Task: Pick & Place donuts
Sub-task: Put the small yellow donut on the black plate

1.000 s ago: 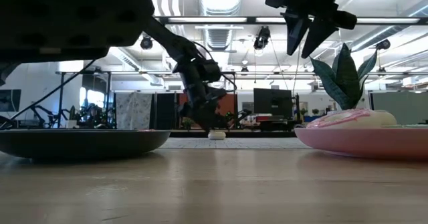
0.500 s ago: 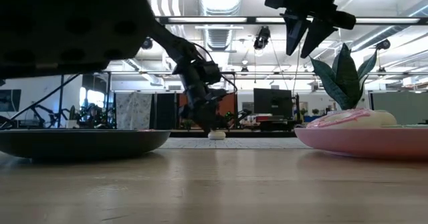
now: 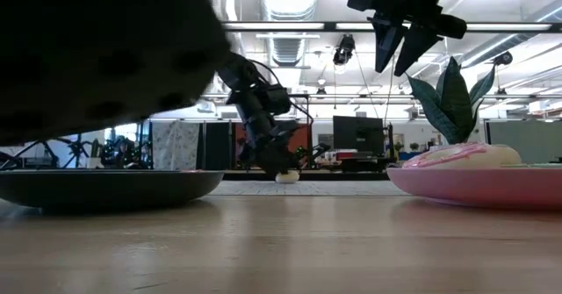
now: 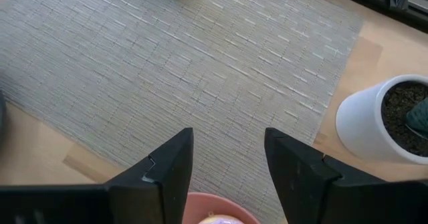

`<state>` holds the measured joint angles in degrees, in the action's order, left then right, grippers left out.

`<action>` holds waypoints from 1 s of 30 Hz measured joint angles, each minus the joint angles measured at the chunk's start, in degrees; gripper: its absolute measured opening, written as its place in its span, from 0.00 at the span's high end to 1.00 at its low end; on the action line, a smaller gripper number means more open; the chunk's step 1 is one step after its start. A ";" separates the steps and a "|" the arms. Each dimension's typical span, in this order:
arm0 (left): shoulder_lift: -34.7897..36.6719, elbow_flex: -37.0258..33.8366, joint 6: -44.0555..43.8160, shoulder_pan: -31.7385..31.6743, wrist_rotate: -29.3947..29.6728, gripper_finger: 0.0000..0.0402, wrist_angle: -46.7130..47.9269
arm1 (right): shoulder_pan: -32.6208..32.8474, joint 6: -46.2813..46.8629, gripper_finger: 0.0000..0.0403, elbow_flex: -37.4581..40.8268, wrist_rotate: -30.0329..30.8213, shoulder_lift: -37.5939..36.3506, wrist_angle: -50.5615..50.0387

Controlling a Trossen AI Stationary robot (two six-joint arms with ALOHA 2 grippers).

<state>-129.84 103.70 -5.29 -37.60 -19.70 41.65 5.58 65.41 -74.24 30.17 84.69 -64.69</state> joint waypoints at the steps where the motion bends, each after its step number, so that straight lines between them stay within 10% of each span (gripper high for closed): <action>1: 0.00 -0.02 0.06 0.15 0.00 0.74 -0.88 | 0.00 -0.04 0.56 0.00 0.00 0.02 0.00; 11: 0.04 -0.02 0.63 1.59 0.07 0.98 -6.03 | 0.02 -0.56 0.56 0.15 0.00 0.08 -0.02; 18: 6.25 -1.52 6.39 1.97 0.71 1.00 10.68 | 0.02 -0.92 0.56 0.26 -0.04 0.12 0.13; 30: 47.66 -45.74 -16.43 14.25 1.09 1.00 -1.81 | -0.97 -6.13 0.59 1.96 -0.36 0.15 5.40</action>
<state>-82.19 57.96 -21.72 -23.35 -18.60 39.84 4.62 59.28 -72.27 29.82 84.84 -59.28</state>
